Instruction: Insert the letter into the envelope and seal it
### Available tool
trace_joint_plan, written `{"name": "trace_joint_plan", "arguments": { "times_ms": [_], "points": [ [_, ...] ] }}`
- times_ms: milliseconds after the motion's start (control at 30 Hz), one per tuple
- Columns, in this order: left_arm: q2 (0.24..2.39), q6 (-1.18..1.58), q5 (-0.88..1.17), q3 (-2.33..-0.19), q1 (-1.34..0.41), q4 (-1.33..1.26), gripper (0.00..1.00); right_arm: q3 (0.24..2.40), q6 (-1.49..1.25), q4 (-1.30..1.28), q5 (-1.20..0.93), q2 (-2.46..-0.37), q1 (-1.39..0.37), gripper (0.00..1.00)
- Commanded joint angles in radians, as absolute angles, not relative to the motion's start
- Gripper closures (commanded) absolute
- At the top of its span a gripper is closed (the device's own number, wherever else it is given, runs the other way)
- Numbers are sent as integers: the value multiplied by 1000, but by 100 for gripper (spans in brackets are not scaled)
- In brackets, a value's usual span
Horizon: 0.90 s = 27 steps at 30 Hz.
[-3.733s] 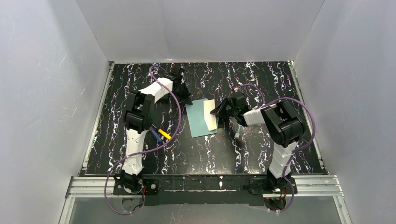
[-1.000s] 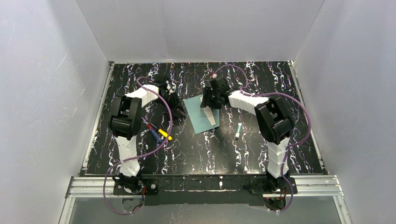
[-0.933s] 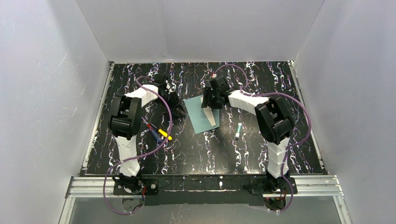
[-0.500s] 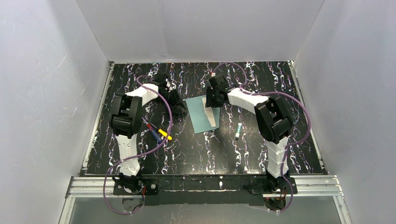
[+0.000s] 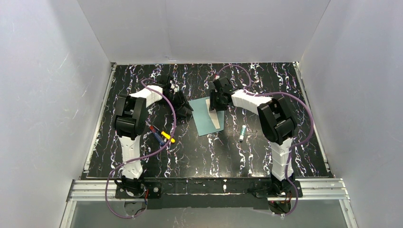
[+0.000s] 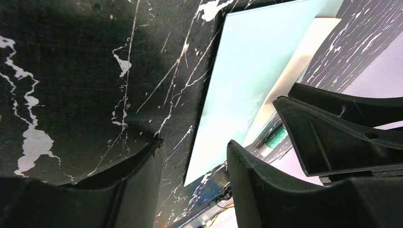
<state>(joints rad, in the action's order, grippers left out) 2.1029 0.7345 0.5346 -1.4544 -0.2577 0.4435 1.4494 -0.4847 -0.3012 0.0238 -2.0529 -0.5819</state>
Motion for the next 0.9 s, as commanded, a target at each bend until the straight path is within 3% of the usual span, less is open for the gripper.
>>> {"name": "trace_joint_plan", "arguments": {
  "times_ms": [0, 567, 867],
  "points": [
    [2123, 723, 486, -1459, -268, 485, 51, 1475, -458, -309, 48, -2017, -576, 50],
    [2189, 721, 483, -1536, -321, 506, 62, 1412, -526, -227, -147, -2056, -560, 66],
    [2207, 704, 479, -1554, -323, 516, 62, 1398, -549, -164, -219, -2073, -560, 67]
  ]
}}
